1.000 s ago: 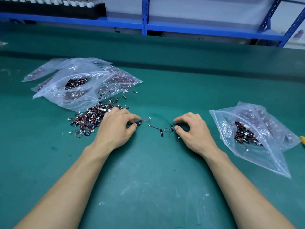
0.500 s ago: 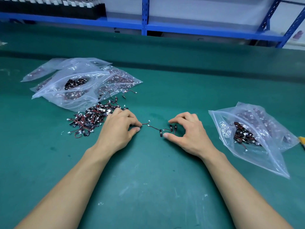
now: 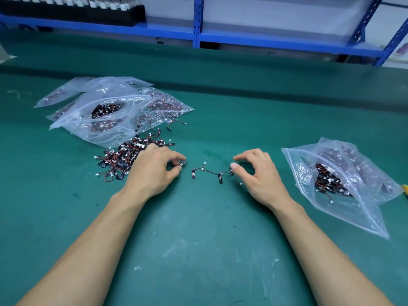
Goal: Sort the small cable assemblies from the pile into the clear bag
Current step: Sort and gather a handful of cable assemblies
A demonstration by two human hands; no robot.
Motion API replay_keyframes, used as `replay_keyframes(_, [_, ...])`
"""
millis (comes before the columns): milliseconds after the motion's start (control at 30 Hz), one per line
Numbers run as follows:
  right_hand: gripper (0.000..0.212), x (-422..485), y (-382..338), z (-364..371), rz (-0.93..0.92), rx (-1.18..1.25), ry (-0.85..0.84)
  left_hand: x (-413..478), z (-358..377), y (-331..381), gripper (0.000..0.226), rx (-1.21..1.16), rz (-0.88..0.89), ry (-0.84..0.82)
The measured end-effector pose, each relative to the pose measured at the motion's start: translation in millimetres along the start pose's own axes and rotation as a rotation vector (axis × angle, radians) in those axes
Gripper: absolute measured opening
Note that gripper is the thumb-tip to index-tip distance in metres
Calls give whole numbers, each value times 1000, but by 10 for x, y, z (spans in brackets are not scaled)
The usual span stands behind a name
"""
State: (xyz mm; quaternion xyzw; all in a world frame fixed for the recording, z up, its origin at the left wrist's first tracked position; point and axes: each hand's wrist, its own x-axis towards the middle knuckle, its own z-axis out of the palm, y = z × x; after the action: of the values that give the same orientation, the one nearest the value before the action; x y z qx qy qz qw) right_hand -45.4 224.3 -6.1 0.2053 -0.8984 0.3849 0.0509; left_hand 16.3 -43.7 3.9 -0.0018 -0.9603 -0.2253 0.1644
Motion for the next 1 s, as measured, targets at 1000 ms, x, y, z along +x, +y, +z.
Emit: replay_keyframes(1000, [13,13,-1,-12,-7,113,44,378,35,-233,17,252,-73,64])
